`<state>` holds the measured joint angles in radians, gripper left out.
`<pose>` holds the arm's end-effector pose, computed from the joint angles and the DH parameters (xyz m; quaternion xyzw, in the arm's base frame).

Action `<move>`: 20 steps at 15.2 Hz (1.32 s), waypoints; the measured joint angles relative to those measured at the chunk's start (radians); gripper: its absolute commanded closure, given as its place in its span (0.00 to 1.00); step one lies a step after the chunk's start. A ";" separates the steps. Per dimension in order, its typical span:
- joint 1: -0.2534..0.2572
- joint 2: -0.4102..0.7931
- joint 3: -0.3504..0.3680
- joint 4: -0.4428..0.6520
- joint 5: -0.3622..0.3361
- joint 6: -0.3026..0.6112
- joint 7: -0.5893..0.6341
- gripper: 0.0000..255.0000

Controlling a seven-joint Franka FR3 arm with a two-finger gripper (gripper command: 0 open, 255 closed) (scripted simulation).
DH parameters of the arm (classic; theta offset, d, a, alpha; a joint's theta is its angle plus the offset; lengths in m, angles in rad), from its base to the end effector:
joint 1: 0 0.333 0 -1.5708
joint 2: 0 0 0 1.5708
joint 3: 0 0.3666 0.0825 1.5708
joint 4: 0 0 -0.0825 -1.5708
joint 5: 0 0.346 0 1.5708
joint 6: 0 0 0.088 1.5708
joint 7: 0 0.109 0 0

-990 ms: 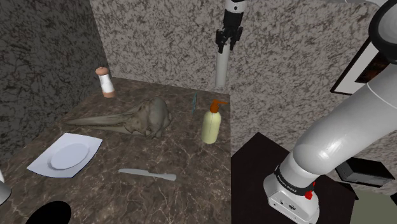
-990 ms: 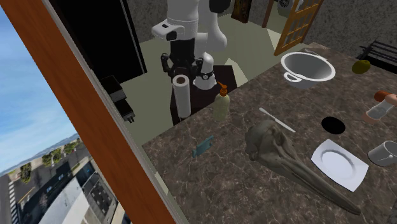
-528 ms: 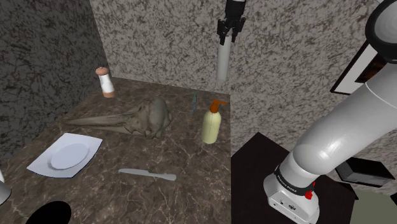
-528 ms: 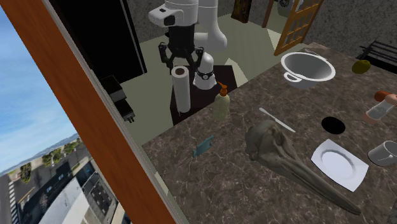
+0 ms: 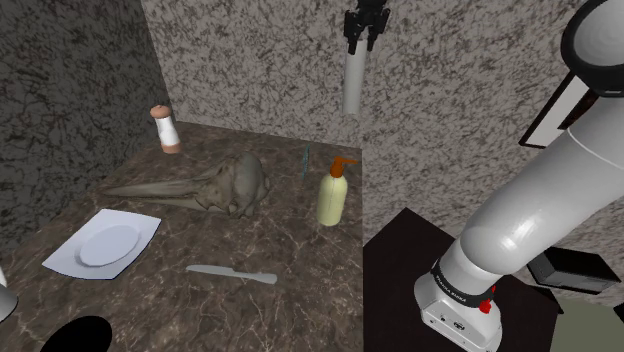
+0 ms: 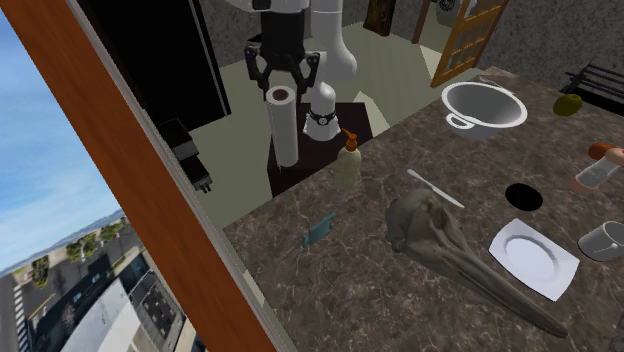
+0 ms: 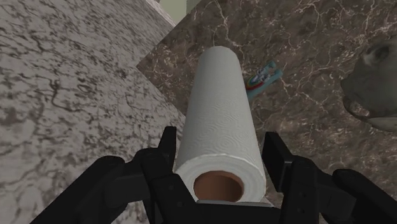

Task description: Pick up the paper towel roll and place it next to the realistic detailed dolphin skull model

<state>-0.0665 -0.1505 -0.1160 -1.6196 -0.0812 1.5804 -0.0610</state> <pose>0.4520 -0.0987 0.7262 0.9960 -0.0623 0.0508 0.0383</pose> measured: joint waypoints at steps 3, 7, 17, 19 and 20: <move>0.006 0.008 0.008 0.039 0.001 -0.032 0.011 1.00; 0.041 0.042 0.056 0.084 0.001 -0.050 0.091 1.00; 0.151 0.173 0.183 0.251 -0.017 -0.106 0.323 1.00; 0.177 0.209 0.207 0.295 -0.025 -0.118 0.370 1.00; 0.191 0.242 0.219 0.341 -0.032 -0.134 0.392 1.00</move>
<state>0.1245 0.0918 0.1029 -1.2788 -0.1127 1.4465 0.3313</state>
